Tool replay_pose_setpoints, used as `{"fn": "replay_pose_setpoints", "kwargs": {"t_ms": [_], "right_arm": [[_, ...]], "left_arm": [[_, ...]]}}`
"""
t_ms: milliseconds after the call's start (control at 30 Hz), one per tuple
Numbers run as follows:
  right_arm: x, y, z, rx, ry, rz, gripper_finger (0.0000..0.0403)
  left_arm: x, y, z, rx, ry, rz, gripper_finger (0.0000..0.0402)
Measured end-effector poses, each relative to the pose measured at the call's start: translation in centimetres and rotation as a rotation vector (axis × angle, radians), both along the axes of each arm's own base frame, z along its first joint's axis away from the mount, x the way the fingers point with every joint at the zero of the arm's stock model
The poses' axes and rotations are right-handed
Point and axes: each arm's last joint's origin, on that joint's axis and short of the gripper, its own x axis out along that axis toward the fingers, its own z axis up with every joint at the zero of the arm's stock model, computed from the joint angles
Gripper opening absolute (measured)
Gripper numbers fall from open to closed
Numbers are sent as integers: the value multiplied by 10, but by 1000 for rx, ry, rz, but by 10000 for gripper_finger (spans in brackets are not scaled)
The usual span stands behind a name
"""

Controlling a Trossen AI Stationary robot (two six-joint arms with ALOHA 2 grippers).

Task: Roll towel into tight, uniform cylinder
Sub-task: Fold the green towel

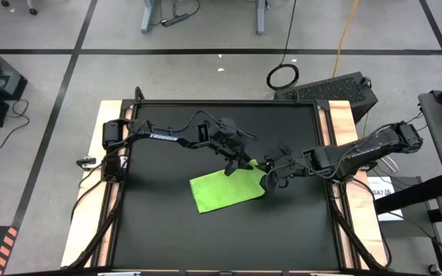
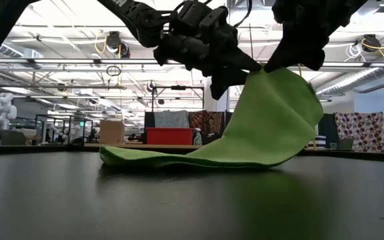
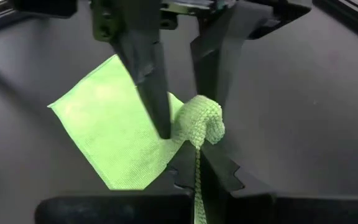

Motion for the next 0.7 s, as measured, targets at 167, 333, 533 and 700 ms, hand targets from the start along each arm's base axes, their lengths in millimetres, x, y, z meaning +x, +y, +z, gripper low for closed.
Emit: {"fn": "replay_pose_setpoints", "kwargs": {"t_ms": [167, 333, 533, 700], "right_arm": [[0, 1, 0, 19, 2, 17, 0], [0, 2, 0, 48, 5, 44, 0], [-1, 3, 2, 68, -3, 63, 1], [-6, 4, 6, 73, 2, 83, 43]], "left_arm": [[0, -1, 2, -11, -21, -53, 85], [4, -4, 9, 11, -53, -83, 30], [8, -5, 19, 6, -71, -106, 8], [9, -5, 31, 22, -54, -130, 4]]}}
